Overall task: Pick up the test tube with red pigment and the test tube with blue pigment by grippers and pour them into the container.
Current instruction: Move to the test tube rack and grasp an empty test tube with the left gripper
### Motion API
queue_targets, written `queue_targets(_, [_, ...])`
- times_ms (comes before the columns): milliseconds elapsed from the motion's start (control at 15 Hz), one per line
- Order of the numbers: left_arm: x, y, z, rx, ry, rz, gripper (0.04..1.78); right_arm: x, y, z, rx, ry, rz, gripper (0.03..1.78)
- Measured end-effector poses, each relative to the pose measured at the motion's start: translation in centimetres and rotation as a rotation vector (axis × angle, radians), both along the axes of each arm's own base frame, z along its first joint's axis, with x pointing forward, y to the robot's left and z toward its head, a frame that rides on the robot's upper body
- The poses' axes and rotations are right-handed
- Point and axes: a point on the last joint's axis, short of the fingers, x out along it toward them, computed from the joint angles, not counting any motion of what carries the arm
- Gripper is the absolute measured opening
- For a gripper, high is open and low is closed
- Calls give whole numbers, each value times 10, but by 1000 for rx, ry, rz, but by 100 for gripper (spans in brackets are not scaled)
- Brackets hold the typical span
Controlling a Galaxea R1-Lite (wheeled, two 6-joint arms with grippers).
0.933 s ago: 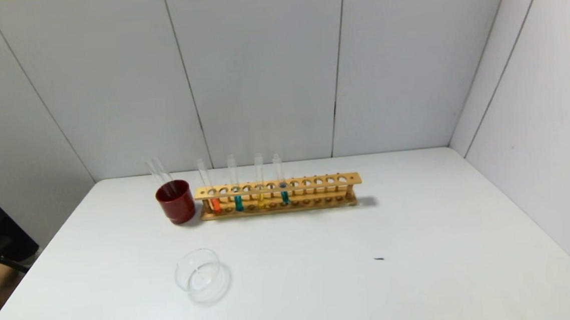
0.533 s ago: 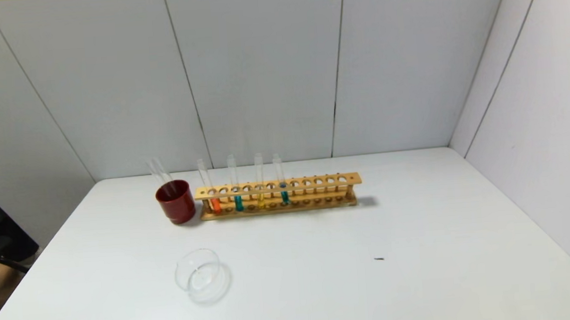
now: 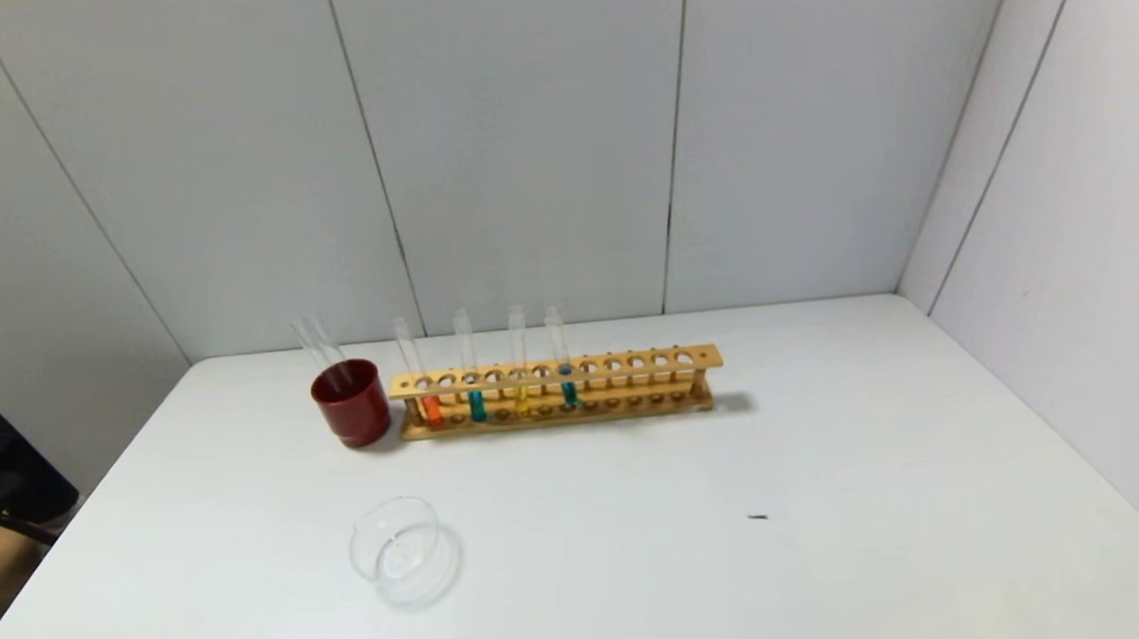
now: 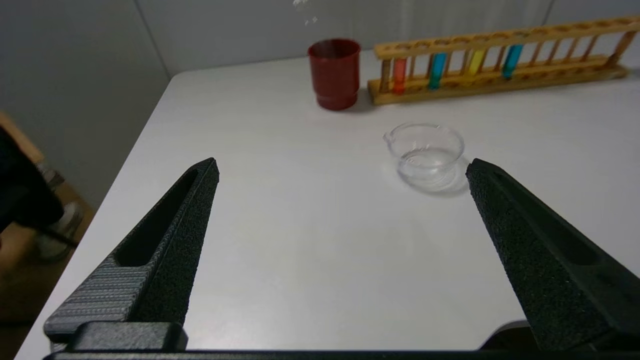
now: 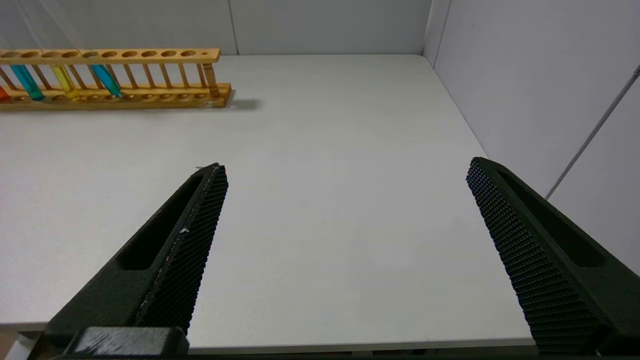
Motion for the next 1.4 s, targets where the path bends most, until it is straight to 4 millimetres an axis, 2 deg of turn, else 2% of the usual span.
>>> queue_targets(200, [-13, -1, 50, 1, -86, -37, 174, 0, 0, 0, 0, 0, 0, 175])
queue_targets(333, [-27, -1, 99, 7, -122, -33, 174, 0, 0, 0, 0, 0, 0, 175])
queue_targets(467, [-32, -1, 144, 17, -101, -33, 174, 0, 0, 0, 0, 0, 0, 175])
queue_targets(600, [-16, -1, 188, 24, -48, -42, 174, 0, 0, 0, -1, 0, 0, 175])
queue_targets(800, [36, -3, 238, 24, 16, -100, 174, 0, 0, 0, 0, 0, 0, 175])
queue_targets(933, [80, -3, 253, 17, 45, -166, 174, 0, 0, 0, 0, 0, 0, 175])
queue_targets(1133, [143, -7, 256, -26, 76, -251, 174, 0, 0, 0, -1, 0, 0, 175])
queue_targets(1267, [183, -16, 244, -49, 105, -302, 174, 0, 0, 0, 0, 0, 0, 175])
queue_targets(1400, [216, -23, 221, -57, 142, -326, 174, 0, 0, 0, 0, 0, 0, 175])
